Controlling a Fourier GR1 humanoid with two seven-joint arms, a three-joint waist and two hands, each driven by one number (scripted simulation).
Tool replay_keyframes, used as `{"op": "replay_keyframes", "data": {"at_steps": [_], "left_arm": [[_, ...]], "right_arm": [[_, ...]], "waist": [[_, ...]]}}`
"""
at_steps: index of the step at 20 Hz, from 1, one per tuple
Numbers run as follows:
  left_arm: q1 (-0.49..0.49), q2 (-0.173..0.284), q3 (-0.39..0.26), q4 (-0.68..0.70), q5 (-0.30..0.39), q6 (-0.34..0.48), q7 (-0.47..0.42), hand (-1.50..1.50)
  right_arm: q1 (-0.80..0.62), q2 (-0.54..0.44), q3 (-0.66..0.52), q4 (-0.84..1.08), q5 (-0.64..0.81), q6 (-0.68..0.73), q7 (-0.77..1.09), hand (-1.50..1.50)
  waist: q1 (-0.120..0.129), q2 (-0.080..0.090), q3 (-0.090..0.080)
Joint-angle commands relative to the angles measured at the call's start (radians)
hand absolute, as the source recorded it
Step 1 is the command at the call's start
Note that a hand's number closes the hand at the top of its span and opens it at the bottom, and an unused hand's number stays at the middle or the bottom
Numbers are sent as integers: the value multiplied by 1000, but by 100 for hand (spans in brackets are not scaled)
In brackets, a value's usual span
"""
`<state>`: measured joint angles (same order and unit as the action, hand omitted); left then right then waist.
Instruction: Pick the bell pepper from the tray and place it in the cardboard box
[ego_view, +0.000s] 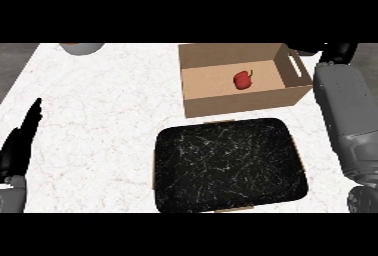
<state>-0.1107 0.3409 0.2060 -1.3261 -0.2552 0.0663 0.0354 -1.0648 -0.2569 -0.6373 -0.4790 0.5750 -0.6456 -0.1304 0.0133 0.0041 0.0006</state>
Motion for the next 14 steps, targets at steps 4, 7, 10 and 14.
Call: {"op": "replay_keyframes", "data": {"at_steps": [4, 7, 10, 14], "left_arm": [[57, -16, 9, -18, -13, 22, 5, 0], [61, 0, 14, -93, 0, -4, 64, 0], [34, -27, 7, -46, -20, 32, 47, 0], [21, 19, 40, 12, 4, -14, -9, 0]], "right_arm": [[205, -78, 8, -207, -71, 134, 36, -150], [337, -45, 60, -381, -81, 202, 80, -150], [462, -45, 72, -563, -123, 306, 123, -150], [635, -42, 124, -762, -126, 420, 222, -150]], "waist": [[-42, -17, -1], [-39, -17, -1], [-55, -19, -2], [-45, -13, -2]]}}
